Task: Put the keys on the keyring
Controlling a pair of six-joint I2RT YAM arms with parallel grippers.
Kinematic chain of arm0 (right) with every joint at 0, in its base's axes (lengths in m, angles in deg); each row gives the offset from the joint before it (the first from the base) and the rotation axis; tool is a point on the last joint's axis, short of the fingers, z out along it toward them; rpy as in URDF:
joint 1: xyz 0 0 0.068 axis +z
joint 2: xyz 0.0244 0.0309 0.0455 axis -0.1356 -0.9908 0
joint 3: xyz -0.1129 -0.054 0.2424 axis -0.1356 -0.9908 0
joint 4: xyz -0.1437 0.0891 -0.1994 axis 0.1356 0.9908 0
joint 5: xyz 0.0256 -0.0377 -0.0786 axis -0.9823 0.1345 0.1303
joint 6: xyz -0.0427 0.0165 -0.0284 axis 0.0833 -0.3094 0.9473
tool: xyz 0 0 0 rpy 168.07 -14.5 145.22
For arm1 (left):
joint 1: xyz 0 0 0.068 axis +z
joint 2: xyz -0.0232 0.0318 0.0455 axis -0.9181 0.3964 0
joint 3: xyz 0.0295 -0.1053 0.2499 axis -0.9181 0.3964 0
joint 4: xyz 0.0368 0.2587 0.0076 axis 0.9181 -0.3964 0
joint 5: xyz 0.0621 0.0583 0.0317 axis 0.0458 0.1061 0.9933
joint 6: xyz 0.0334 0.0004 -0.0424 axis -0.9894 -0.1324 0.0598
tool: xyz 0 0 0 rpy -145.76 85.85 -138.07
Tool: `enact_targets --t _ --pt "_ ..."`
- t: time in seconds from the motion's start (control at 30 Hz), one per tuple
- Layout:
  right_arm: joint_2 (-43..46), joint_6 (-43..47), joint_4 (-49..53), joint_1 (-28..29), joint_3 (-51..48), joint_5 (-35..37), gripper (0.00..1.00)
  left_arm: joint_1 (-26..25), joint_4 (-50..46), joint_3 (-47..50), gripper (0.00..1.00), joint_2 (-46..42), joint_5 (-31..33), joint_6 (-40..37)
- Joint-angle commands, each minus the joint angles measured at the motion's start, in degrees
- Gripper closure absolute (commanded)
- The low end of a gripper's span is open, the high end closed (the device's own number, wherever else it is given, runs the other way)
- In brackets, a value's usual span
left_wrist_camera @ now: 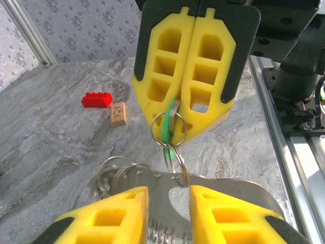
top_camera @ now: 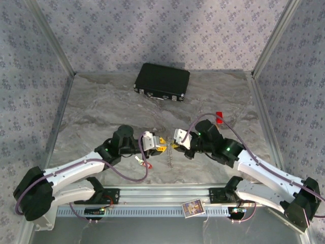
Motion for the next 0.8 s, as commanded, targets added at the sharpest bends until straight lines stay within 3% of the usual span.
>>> enact_targets --t 0.0,0.2,0.43,0.53,0.67,0.77 --pt "-0.2 2.64 3.63 0.42 4.14 4.39 1.0 1.13 3.51 0.82 0.65 -1.8 0.24 4.01" --pt "-2.77 4.31 2.95 0.47 6.92 5.4 1.0 2.77 5.57 5.0 0.55 -9.49 7.86 7.79" --pt "-15.81 4.88 -8.06 1.97 16.03 1.67 1.0 6.37 -2.18 6.38 0.43 -24.65 32.16 13.5" --pt "-22.23 2.86 -15.28 3.28 19.43 0.08 1.0 8.31 -7.93 6.51 0.34 -30.43 38.34 13.86" --pt "-29.83 0.9 -19.81 3.28 21.24 3.17 1.0 9.74 -13.47 6.2 0.25 -35.87 51.86 20.5" --pt "-33.24 -0.14 -19.54 1.85 19.22 5.65 1.0 11.03 -15.71 6.76 0.22 -38.32 55.82 23.11"
